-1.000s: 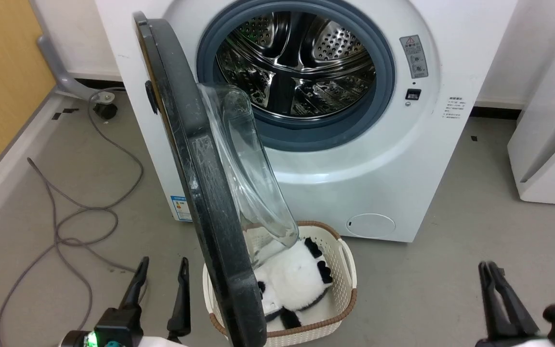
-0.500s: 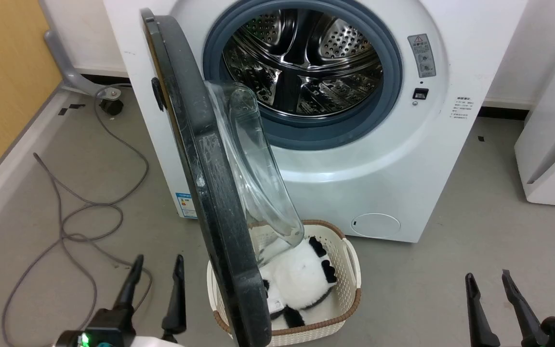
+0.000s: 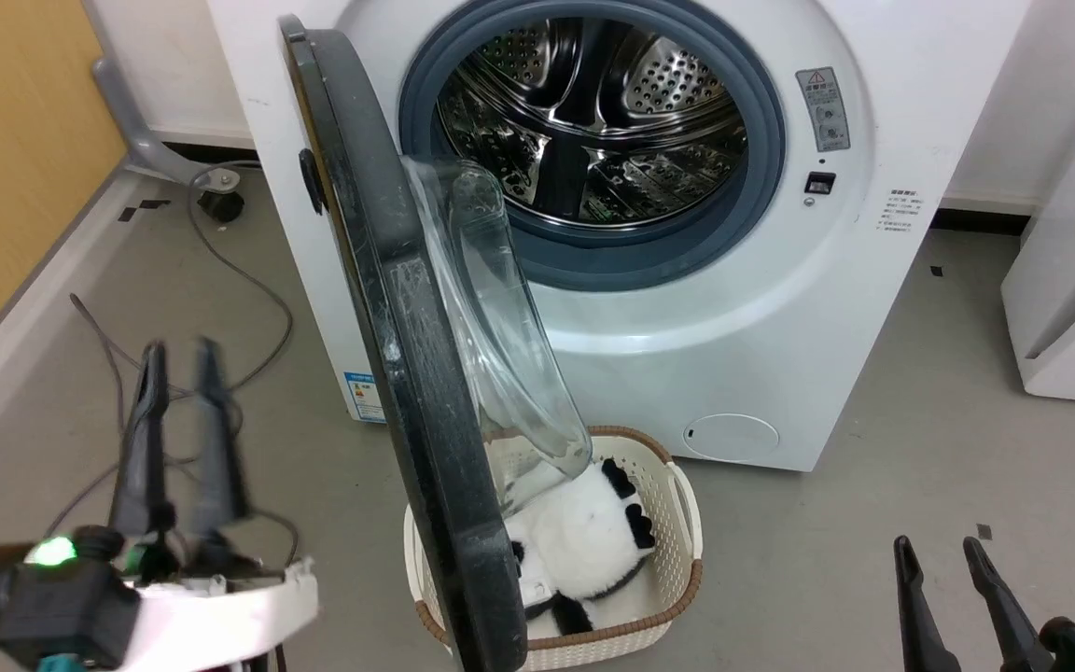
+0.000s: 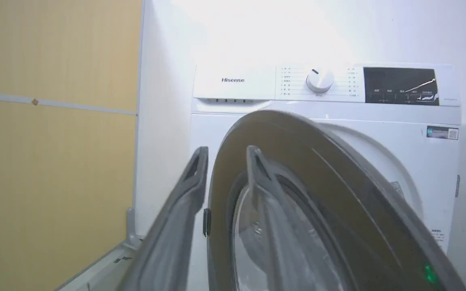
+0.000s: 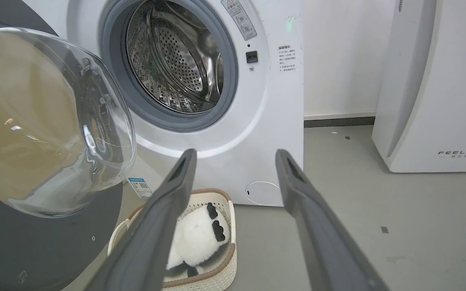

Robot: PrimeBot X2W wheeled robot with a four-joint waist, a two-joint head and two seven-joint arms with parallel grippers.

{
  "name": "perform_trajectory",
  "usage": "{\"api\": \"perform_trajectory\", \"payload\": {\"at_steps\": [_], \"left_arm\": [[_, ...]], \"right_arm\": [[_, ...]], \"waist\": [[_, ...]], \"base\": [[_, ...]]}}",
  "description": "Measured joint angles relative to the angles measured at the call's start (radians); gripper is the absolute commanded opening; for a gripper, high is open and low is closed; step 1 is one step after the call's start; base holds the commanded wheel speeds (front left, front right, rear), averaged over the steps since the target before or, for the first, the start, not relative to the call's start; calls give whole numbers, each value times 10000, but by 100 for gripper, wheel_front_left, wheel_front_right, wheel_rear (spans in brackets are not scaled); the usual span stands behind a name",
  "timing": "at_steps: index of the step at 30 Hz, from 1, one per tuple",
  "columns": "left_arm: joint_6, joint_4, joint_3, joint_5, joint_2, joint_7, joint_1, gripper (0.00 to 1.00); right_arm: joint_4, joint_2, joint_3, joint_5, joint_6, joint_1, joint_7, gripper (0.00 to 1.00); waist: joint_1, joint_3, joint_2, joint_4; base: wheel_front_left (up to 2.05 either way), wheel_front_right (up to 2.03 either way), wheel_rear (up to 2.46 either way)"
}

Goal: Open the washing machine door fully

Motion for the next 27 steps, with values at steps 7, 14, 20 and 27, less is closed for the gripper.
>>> {"api": "perform_trajectory", "payload": {"at_steps": [7, 14, 20, 27], "left_arm": [[42, -1018, -303, -2, -13, -10, -588, 0], [-134, -1360, -1396, 27, -27, -10, -979, 0], [-368, -1237, -2815, 94, -46, 556, -822, 0], [-445, -677, -4282, -6, -44, 1628, -71, 0]], "right_arm": [[100, -2, 10, 94, -2, -10, -27, 100], [311, 0, 113, 150, -2, -14, -73, 100], [428, 0, 148, 188, -2, -21, -121, 100], [663, 6, 151, 238, -2, -23, -134, 100]], "waist": [[0, -8, 0, -12], [0, -52, 0, -20], [0, -56, 0, 24], [0, -57, 0, 214]], "base": [[0, 0, 0], [0, 0, 0], [0, 0, 0], [0, 0, 0]]}}
